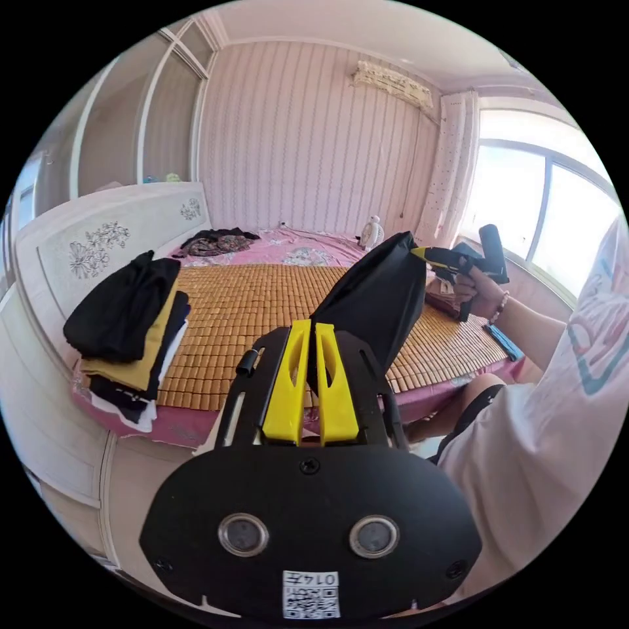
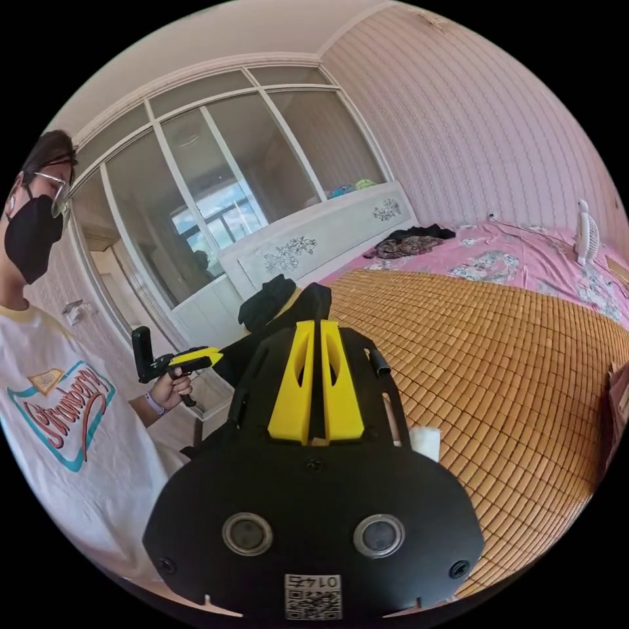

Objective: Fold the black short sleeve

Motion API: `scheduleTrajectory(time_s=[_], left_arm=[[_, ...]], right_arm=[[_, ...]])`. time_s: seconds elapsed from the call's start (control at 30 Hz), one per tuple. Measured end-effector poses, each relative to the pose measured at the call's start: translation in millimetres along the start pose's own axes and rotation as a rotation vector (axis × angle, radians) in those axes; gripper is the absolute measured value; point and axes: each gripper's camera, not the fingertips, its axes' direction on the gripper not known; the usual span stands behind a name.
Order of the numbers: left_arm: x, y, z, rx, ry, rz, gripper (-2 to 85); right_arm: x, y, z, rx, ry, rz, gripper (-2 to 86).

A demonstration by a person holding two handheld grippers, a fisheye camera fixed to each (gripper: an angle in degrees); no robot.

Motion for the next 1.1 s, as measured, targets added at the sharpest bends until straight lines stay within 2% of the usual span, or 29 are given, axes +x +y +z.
scheduleTrajectory(time_s=[0.13,0.3,0.4,0.47,0.5,0.57,0.7,0.77,0.8,0.87,0.93,1.07,1.1], left_arm=[[-51.8,6.7,-77.0,0.168,-0.113,-0.148,-0.9],[-114.4,-13.6,-133.5,0.363,-0.297,-0.202,-0.3],[-175.2,-48.0,-134.3,0.361,-0.453,-0.269,3.1],[-233.2,-57.3,-118.6,0.298,-0.560,-0.413,7.7],[-244.7,-56.3,-114.2,0.264,-0.570,-0.447,8.4],[-257.3,-40.8,-102.4,0.169,-0.531,-0.464,8.2],[-189.5,9.0,-75.8,0.161,-0.475,-0.247,3.9],[-132.6,42.8,-37.0,0.065,-0.416,-0.144,0.9],[-117.4,50.9,-26.1,0.044,-0.396,-0.122,0.1],[-56.0,76.4,17.1,-0.015,-0.280,-0.049,-0.7],[-12.8,85.3,48.6,-0.035,-0.139,-0.025,-0.8],[75.8,79.0,131.2,-0.112,0.298,-0.023,-1.0],[90.0,75.9,143.3,-0.130,0.352,-0.002,-1.0]], right_arm=[[-57.6,-64.3,58.5,-0.018,-0.174,-0.191,0.7],[-135.4,-167.7,141.1,-0.044,-0.229,-0.430,1.6],[-169.8,-241.6,226.8,-0.110,-0.195,-0.368,3.6],[-177.5,-267.4,286.0,-0.219,-0.103,-0.283,7.4],[-177.2,-270.3,316.0,-0.292,-0.043,-0.244,7.9],[-173.9,-256.1,330.6,-0.299,-0.025,-0.216,8.3],[-151.9,-162.9,284.1,-0.307,-0.062,-0.327,8.1],[-130.8,-96.9,243.2,-0.349,-0.004,-0.386,7.1],[-112.4,-51.4,212.4,-0.404,0.091,-0.374,4.9],[-81.7,12.6,156.9,-0.483,0.259,-0.260,2.7],[-50.5,84.9,62.7,-0.516,0.429,-0.038,1.4],[-37.9,176.0,-90.5,-0.339,0.626,0.364,1.0],[-42.6,205.7,-133.5,-0.262,0.706,0.479,1.0]])
